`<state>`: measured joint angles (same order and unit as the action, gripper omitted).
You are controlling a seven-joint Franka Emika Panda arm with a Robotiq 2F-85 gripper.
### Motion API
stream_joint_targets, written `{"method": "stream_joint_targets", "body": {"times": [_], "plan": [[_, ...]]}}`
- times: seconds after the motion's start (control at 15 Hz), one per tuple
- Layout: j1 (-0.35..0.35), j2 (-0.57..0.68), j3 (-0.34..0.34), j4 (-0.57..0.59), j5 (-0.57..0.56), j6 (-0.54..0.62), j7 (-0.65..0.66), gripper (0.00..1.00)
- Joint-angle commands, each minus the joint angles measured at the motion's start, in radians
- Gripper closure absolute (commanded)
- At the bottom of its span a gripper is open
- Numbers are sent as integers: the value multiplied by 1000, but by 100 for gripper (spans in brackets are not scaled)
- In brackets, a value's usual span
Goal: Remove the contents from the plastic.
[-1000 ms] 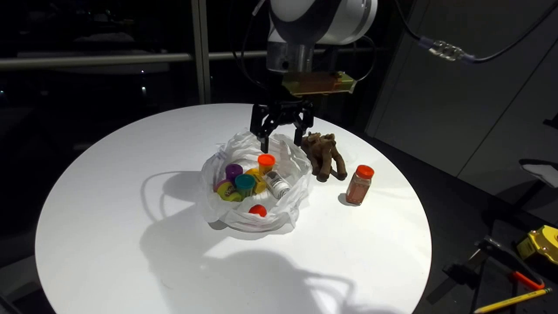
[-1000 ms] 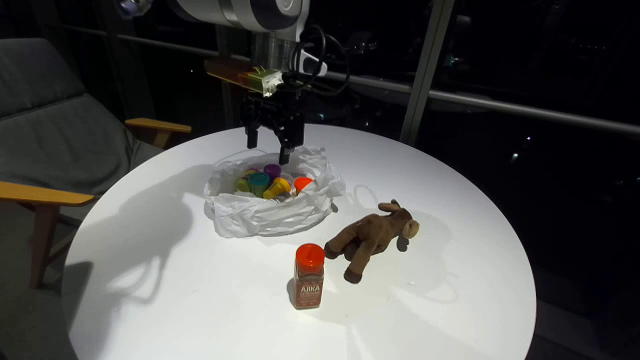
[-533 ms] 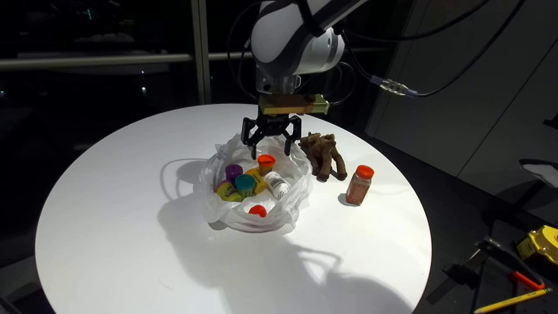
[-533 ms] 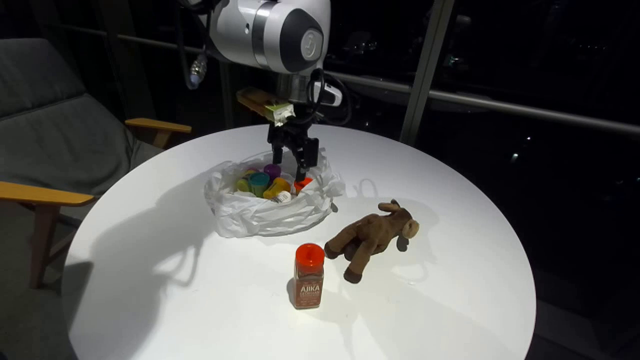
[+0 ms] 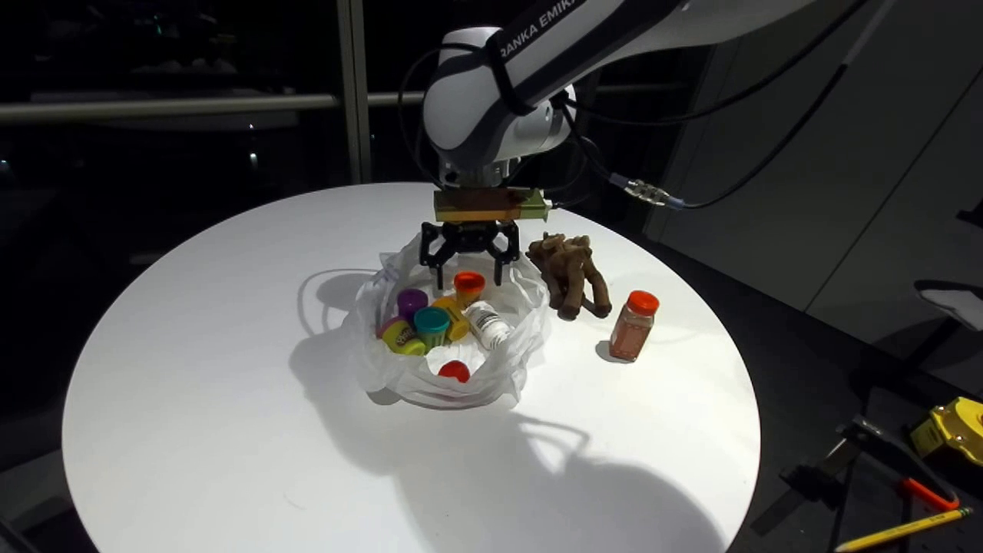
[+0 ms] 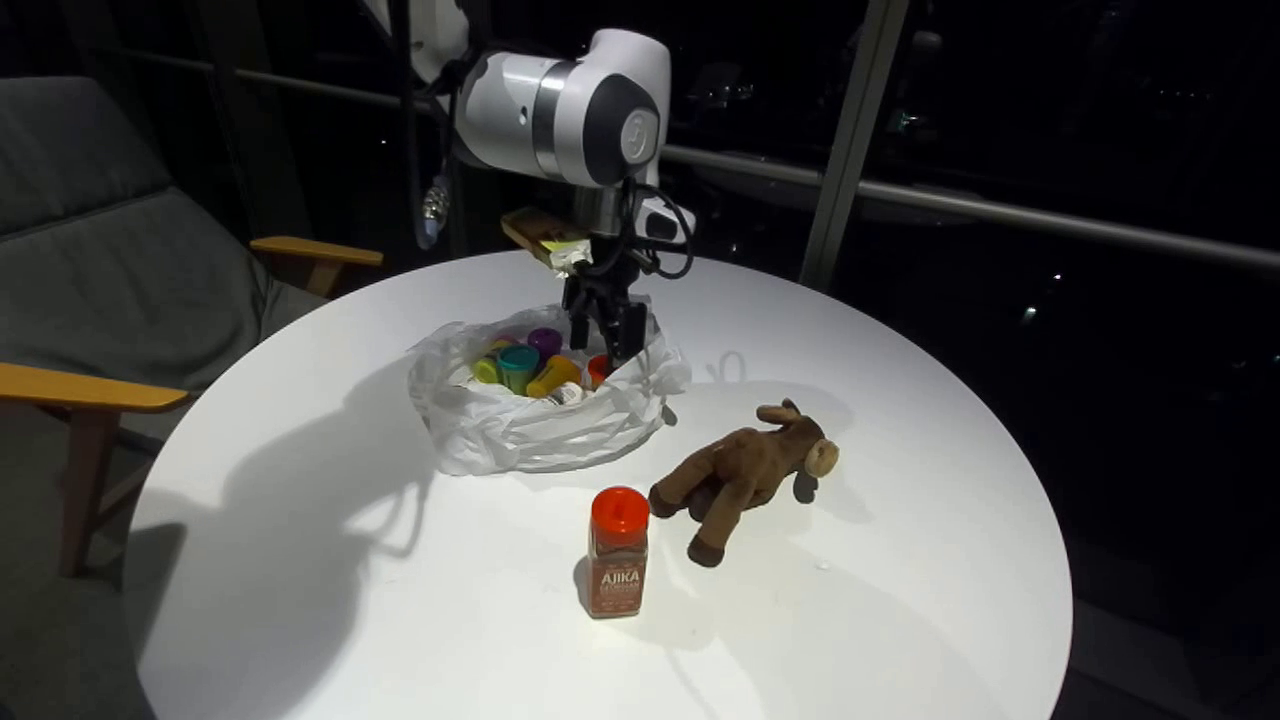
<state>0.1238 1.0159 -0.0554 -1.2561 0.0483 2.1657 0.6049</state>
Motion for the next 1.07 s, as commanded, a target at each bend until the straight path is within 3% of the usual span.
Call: {"method": "stream_joint_targets", "body": {"times": [0.0,0.07,0.13,0.27,0.53,0.6,0.8,1.0], "plan": [[9,72,-29,137,17,-79,78,0],[6,85,-30,160,16,-94,92,0],[4,97,-31,177,15,-102,104,25],[0,117,-27,211,16,-123,120,34],[-5,142,-18,256,18,-147,134,67],[-8,141,-14,260,22,-152,133,71],[-13,86,-7,211,28,-147,128,72],[-12,-73,1,31,21,-92,88,72]]}}
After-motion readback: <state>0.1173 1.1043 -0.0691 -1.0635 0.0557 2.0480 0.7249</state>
